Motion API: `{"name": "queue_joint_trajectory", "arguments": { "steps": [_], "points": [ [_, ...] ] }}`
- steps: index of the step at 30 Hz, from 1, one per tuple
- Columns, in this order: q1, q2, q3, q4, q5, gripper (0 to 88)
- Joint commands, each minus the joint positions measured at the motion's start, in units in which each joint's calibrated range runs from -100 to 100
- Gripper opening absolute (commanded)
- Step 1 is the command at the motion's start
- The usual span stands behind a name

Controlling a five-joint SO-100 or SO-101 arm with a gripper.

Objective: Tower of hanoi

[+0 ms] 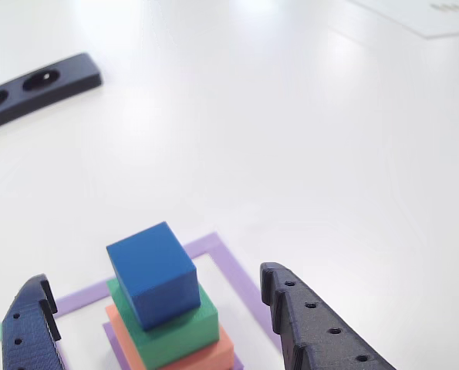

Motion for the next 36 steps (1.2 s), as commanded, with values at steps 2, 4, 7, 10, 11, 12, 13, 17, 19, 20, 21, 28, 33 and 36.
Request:
{"name": "queue_joint_trajectory", "arguments": {
  "steps": [2,4,7,10,11,12,13,17,19,20,21,28,33,36],
  "points": [
    [-1.1,3.0,-4.9,-3.5,0.4,30.5],
    [-1.3,4.4,-5.6,-4.7,0.4,30.4],
    [-1.5,6.5,-6.5,-6.1,0.4,30.1],
    [-1.9,7.8,-7.1,-7.1,0.4,29.7],
    [-2.1,8.2,-7.2,-7.4,0.4,29.7],
    [-2.3,8.4,-7.3,-7.6,0.4,29.7],
    [-2.4,8.7,-7.4,-7.9,0.4,29.7],
    [-3.2,9.5,-7.6,-8.4,0.4,29.6],
    [-3.3,9.6,-7.6,-8.4,0.4,29.6],
    [-3.4,9.7,-7.6,-8.4,0.4,29.6],
    [-3.4,9.7,-7.5,-8.4,0.4,29.6],
    [-2.9,11.3,-7.4,-8.6,0.4,28.3],
    [-2.9,12.2,-7.5,-9.3,0.4,26.7],
    [-3.0,12.2,-7.5,-9.3,0.4,24.2]
  ]
}}
